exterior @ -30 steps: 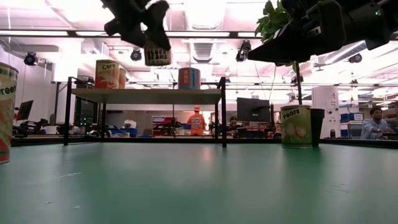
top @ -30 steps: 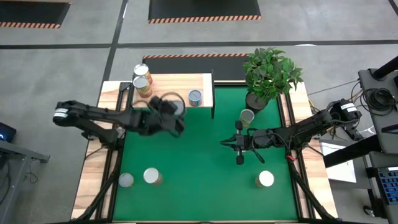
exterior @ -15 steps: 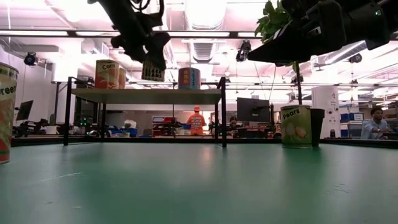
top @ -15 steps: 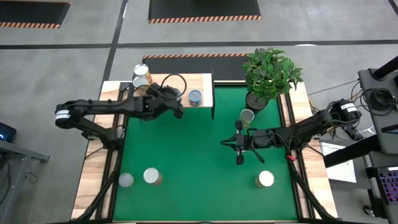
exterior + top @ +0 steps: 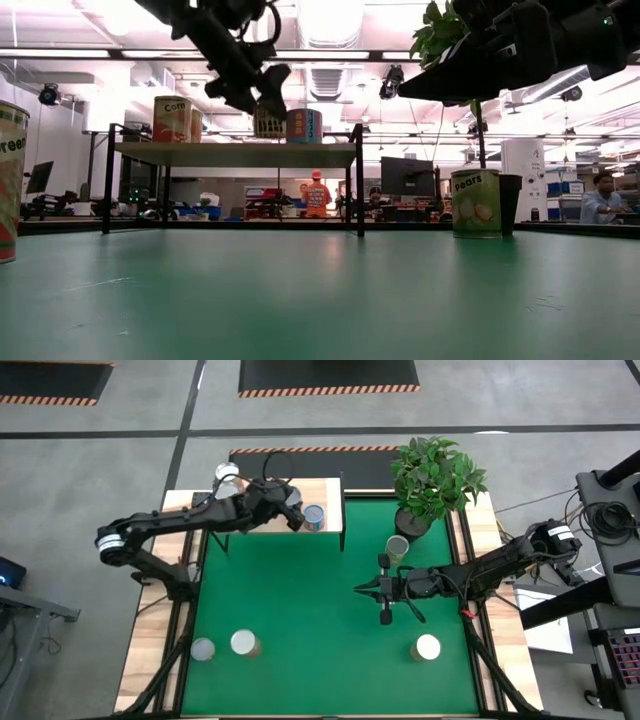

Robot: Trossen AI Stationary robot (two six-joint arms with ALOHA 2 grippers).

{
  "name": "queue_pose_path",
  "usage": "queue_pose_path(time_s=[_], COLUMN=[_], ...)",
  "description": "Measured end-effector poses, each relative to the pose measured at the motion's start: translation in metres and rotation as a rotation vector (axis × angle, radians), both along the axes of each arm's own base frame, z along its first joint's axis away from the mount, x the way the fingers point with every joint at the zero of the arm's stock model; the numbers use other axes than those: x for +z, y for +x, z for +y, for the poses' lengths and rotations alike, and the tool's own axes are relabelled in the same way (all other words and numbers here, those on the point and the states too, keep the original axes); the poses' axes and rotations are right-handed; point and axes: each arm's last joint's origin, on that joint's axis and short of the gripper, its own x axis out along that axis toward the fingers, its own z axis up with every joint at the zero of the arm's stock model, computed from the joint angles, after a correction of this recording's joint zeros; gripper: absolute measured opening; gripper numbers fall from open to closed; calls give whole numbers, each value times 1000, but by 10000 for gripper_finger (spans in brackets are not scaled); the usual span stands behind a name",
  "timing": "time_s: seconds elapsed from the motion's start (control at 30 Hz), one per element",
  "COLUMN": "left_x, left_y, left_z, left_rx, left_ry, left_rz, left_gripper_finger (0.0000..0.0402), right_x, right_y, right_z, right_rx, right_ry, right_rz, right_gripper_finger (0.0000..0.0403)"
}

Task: Pick and place cans onto a shelf
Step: Put the yellow can on the shelf aligned with the pink can

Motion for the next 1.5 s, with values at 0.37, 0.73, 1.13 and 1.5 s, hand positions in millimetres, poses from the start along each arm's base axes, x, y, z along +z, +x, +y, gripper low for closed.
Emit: queue_pose_path(time_s=[0.37,0.73,1.13,1.5], left_x=[-8,-14,52,54], left_y=[3,6,-10,-46], left_z=[14,16,-23,-167], left_rx=[35,36,-84,-324], left_ry=[3,-2,59,205], left_rz=[7,20,-33,-253], left_gripper_finger=[303,335,336,336], right_x=[0,-1,6,69], right_y=[0,0,4,34], right_z=[0,0,0,2], right_rx=[-2,-2,-62,-131], right_ry=[9,8,28,8], right_rz=[4,6,1,128], right_gripper_finger=[12,12,12,12])
